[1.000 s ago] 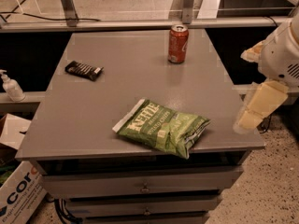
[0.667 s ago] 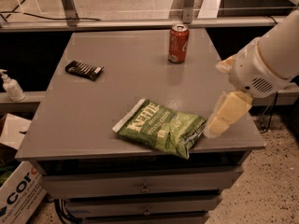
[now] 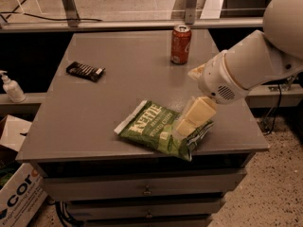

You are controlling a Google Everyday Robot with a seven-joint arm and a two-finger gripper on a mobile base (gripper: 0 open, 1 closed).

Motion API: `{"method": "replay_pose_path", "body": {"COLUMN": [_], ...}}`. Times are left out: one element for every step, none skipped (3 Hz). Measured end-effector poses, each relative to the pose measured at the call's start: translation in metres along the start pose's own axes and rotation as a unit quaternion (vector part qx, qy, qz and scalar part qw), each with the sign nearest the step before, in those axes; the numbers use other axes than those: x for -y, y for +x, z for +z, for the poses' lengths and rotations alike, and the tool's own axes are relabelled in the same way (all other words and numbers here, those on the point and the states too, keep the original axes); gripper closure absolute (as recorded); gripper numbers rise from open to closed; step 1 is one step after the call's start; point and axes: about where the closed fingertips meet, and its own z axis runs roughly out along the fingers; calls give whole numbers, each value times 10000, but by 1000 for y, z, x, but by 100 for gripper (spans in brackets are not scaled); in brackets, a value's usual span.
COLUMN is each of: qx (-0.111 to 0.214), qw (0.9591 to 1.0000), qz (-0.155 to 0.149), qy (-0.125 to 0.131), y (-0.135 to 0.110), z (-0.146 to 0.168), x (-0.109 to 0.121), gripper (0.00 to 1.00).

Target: Move rxbar chocolate near coke can

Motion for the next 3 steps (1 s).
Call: {"method": "replay_pose_path", "body": {"qx": [0,147,667], "qw": [10000,9997,9965], "qz": [0,115,401], "qy": [0,141,295], "y": [0,-7,-24], "z": [0,18,52], "x": [0,3,20], "gripper": [0,0,0]}}
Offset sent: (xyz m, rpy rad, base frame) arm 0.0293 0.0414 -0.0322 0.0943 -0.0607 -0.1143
